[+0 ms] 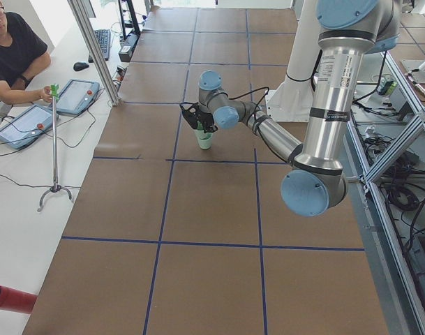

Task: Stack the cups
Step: 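Lower the cup into the other cup and open the left gripper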

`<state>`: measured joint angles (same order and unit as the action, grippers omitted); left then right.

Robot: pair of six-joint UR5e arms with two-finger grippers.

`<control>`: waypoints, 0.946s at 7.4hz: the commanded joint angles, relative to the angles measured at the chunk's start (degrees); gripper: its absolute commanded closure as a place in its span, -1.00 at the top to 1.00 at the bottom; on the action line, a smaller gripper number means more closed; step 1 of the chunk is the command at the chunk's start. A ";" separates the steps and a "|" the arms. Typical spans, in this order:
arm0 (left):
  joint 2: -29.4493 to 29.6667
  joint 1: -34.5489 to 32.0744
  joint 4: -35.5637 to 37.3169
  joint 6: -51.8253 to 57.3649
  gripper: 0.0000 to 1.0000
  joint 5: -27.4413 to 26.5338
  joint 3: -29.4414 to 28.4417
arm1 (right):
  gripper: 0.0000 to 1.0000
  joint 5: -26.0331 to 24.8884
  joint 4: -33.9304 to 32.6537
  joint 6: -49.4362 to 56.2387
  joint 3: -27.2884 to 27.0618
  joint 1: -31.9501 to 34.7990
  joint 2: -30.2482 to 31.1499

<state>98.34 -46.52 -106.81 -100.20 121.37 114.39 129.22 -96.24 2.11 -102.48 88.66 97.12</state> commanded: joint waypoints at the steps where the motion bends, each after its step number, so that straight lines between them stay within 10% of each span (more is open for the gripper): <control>1: 0.00 1.42 0.03 -0.95 -1.00 -0.34 0.31 | 1.00 0.06 0.09 0.00 0.00 0.02 0.00; 7: 0.09 1.69 0.03 -1.05 -0.95 -0.43 -0.39 | 1.00 -0.02 0.09 0.00 0.00 0.02 0.00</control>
<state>98.41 -44.86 -106.79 -101.31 120.94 114.33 129.24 -96.18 2.11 -102.48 88.68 97.12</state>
